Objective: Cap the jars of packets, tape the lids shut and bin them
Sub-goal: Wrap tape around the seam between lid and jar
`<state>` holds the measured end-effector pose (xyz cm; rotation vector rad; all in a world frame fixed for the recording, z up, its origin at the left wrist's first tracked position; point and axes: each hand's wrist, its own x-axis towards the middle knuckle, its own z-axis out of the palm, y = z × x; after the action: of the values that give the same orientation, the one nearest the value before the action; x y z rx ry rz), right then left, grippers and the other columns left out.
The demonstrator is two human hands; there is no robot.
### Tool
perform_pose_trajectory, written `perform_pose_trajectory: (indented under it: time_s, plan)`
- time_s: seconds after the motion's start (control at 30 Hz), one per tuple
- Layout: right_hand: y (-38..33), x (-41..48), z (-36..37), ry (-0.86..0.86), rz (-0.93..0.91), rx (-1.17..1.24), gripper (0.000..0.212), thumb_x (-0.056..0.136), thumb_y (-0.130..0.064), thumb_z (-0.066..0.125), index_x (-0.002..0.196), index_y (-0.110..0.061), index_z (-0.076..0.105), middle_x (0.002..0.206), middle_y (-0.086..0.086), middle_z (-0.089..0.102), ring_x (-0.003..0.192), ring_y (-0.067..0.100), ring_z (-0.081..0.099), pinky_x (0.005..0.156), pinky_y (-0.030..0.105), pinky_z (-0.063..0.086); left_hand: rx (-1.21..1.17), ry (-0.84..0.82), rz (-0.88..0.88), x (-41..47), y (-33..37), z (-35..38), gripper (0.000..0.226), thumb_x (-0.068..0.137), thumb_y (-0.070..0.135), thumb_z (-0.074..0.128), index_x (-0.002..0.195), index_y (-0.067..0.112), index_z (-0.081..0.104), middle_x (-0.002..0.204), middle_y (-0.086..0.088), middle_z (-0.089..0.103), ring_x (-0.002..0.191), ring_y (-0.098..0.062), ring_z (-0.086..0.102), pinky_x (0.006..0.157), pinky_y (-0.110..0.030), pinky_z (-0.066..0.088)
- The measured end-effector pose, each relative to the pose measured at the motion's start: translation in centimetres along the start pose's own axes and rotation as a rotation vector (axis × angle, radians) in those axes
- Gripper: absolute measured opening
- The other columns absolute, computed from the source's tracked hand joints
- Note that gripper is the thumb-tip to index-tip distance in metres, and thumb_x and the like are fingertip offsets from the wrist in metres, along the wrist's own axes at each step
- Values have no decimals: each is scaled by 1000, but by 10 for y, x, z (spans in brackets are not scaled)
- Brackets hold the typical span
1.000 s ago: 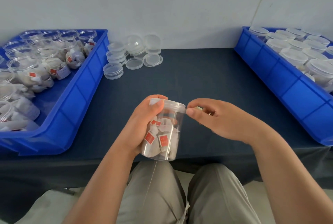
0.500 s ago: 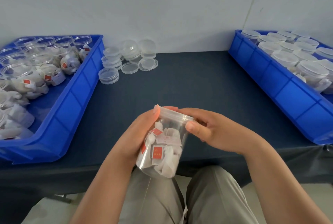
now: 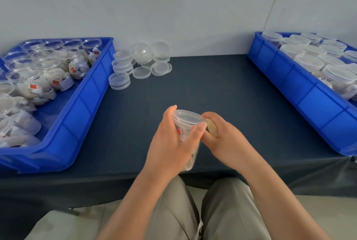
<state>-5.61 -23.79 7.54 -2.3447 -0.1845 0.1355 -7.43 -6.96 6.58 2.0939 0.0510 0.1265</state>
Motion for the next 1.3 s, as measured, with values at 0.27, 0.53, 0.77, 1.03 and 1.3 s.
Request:
perform_pose_trajectory:
  time_s: [0.27, 0.53, 0.77, 1.03, 1.3]
  plan:
    - [0, -4, -11, -100, 3, 197, 62, 85, -92, 19, 127, -59, 50, 90, -23, 66, 75, -4, 64, 75, 25, 49, -45, 3, 15, 13, -10, -6, 108, 53, 103, 63, 144, 48, 42, 119, 36, 59, 107, 19, 59, 79, -11, 51]
    - [6, -15, -29, -203, -70, -60, 55, 88, -87, 41, 137, -62, 42, 89, -19, 68, 77, 0, 64, 62, 18, 44, -73, -38, -82, 23, -15, -29, 87, 60, 95, 62, 134, 51, 58, 108, 31, 70, 97, 10, 68, 87, -27, 59]
    - [7, -11, -51, -177, -102, -165, 47, 92, -83, 38, 133, -61, 48, 95, -15, 65, 81, 1, 63, 65, 19, 44, -254, -135, -147, 19, -17, -33, 70, 66, 91, 67, 123, 51, 68, 103, 24, 76, 90, -2, 76, 78, -23, 55]
    - [-4, 3, -49, -266, -59, -39, 74, 66, -108, 35, 116, -59, 59, 89, -4, 70, 77, 16, 67, 75, 41, 58, -835, -478, -382, 12, -17, -31, 87, 62, 82, 85, 115, 13, 78, 92, -10, 73, 74, -22, 71, 70, -36, 60]
    - [-5, 6, -33, -284, -182, 21, 56, 88, -92, 35, 135, -66, 52, 106, -31, 66, 89, 0, 63, 76, 19, 49, -812, -553, -193, 19, -31, -34, 101, 81, 86, 65, 143, 6, 63, 116, -15, 73, 98, -25, 73, 81, -34, 59]
